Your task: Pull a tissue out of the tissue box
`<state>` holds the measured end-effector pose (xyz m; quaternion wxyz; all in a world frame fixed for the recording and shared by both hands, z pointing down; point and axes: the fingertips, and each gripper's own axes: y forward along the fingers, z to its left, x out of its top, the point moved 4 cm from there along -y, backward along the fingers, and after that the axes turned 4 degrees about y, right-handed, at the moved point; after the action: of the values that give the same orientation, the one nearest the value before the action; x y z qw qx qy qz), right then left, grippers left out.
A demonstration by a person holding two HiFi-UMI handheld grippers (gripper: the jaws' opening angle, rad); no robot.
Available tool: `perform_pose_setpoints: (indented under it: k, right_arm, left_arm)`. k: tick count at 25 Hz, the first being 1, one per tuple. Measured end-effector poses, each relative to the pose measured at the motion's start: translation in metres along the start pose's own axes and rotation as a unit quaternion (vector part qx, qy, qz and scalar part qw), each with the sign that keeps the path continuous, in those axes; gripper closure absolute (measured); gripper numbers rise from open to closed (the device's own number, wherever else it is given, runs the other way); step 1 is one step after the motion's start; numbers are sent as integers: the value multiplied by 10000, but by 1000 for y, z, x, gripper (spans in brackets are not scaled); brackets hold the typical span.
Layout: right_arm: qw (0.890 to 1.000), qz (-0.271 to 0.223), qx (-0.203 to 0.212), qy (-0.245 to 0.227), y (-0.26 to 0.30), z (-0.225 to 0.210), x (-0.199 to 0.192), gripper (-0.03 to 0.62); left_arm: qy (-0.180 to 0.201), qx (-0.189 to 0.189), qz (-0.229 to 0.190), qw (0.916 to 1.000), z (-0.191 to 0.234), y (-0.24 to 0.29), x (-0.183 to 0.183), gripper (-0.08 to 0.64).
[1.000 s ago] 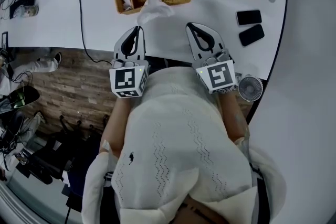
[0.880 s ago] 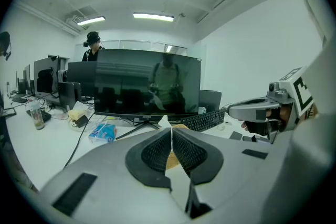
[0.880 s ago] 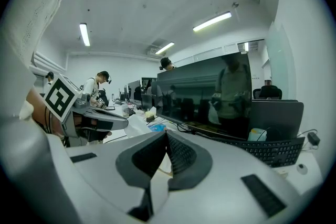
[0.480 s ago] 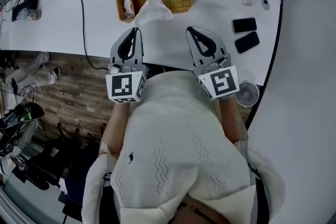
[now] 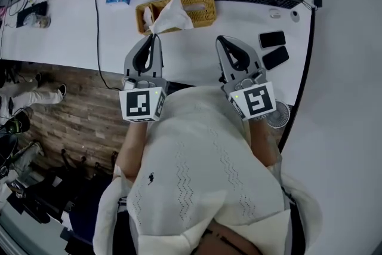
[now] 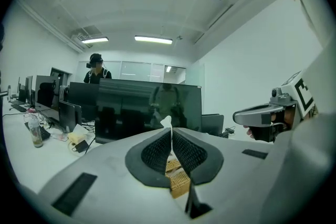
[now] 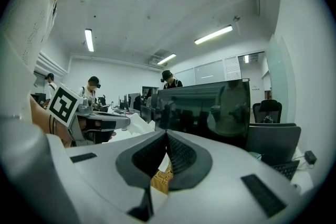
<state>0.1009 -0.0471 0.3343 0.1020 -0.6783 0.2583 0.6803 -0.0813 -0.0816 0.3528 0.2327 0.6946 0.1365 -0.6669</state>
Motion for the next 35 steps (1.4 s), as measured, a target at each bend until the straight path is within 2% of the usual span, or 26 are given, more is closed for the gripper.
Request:
perform_pose_setpoints:
  k: [10,16,25,35]
  right_arm:
    - [9994,-290,-120,119,-10,-7,26,591]
    - [9984,-493,-160,242,-17,-12,40,592]
    - [9966,-707,-333,243,-27,-28,58,592]
    - [9955,-838,-340,280,-35,-31,69,592]
  left_arm:
    - [120,-146,-325,9993,-11,-3,27,540]
    - [192,-229,-259,9992,-20,-3,37,540]
    - [170,-274,-785,9964,-15,-7,65,540]
    - [176,-268,-840,9959,-13,-4,68,540]
